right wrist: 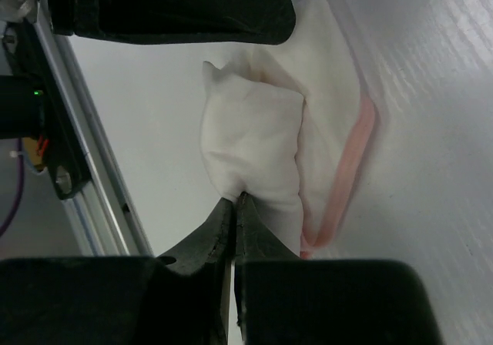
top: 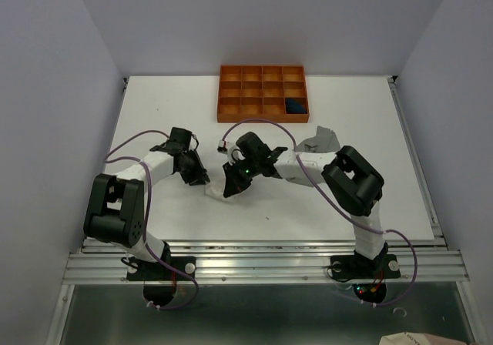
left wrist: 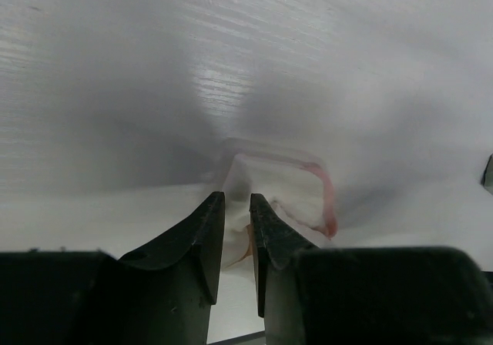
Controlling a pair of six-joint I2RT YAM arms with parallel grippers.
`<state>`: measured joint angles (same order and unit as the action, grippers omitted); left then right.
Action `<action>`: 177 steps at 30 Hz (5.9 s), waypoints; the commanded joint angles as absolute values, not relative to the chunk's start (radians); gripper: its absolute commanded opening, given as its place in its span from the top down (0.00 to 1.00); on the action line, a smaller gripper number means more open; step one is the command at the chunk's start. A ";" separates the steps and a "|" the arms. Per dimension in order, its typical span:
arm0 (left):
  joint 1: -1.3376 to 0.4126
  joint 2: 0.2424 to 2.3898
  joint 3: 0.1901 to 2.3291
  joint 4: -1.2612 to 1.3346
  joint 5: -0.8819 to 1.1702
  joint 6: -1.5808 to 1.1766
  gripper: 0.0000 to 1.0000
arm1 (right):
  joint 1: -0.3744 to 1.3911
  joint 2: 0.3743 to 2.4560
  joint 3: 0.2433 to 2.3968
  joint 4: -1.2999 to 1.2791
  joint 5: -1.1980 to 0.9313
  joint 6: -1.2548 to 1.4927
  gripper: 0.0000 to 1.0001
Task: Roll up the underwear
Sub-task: Roll the underwear, then place the rolled underwear into the container
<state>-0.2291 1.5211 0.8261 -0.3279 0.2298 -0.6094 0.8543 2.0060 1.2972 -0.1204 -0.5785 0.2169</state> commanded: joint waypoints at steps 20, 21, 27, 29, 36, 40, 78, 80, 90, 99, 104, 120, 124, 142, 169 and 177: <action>-0.241 1.312 0.783 -0.387 0.169 -0.643 0.34 | 0.716 2.192 1.387 -0.140 -0.727 0.610 0.99; -0.244 1.304 0.769 -0.376 0.184 -0.646 0.34 | 0.716 2.197 1.388 -0.140 -0.726 0.615 0.99; -0.291 1.269 0.680 -0.301 0.259 -0.678 0.33 | 0.686 2.238 1.402 -0.135 -0.730 0.656 0.99; -0.304 1.264 0.667 -0.272 0.278 -0.690 0.33 | 0.676 2.247 1.408 -0.137 -0.729 0.657 0.99; -0.313 1.293 0.649 -0.225 0.259 -0.727 0.33 | 0.658 2.295 1.427 -0.135 -0.750 0.673 0.99; -0.313 1.319 0.653 -0.198 0.247 -0.741 0.34 | 0.658 2.312 1.431 -0.138 -0.750 0.666 0.99; -0.327 1.517 0.690 -0.222 0.173 -0.804 1.00 | 0.687 1.892 1.269 0.083 -0.545 0.261 0.48; -0.330 1.519 0.693 -0.227 0.175 -0.804 1.00 | 0.721 1.852 1.246 0.086 -0.496 0.192 0.46; -0.333 1.519 0.709 -0.244 0.172 -0.801 1.00 | 0.910 1.847 1.262 0.015 -0.216 -0.118 0.42; -0.334 1.526 0.713 -0.252 0.178 -0.799 1.00 | 0.977 1.927 1.304 -0.029 -0.150 -0.170 0.43; -0.333 1.531 0.719 -0.262 0.179 -0.799 1.00 | 0.997 1.954 1.309 -0.035 -0.103 -0.173 0.43; -0.333 1.539 0.715 -0.255 0.215 -0.811 1.00 | 1.037 2.028 1.302 -0.022 -0.028 -0.215 0.46; -0.333 1.543 0.716 -0.255 0.222 -0.808 1.00 | 1.048 2.037 1.298 -0.012 -0.005 -0.225 0.49; -0.333 1.522 0.724 -0.261 0.252 -0.796 0.70 | 1.075 2.114 1.270 -0.046 0.241 -0.226 0.78; -0.238 1.440 0.998 -0.304 0.180 -0.741 0.31 | 0.997 1.844 1.049 0.159 0.164 0.067 0.99; -0.212 1.505 1.156 -0.354 0.127 -0.666 0.01 | 0.801 1.669 0.997 0.330 -0.122 0.210 0.99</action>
<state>-0.2211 1.4902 1.0550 -0.3256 0.1684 -0.7303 0.8936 1.7599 0.9791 0.1822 0.0681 0.1062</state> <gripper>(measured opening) 0.882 0.354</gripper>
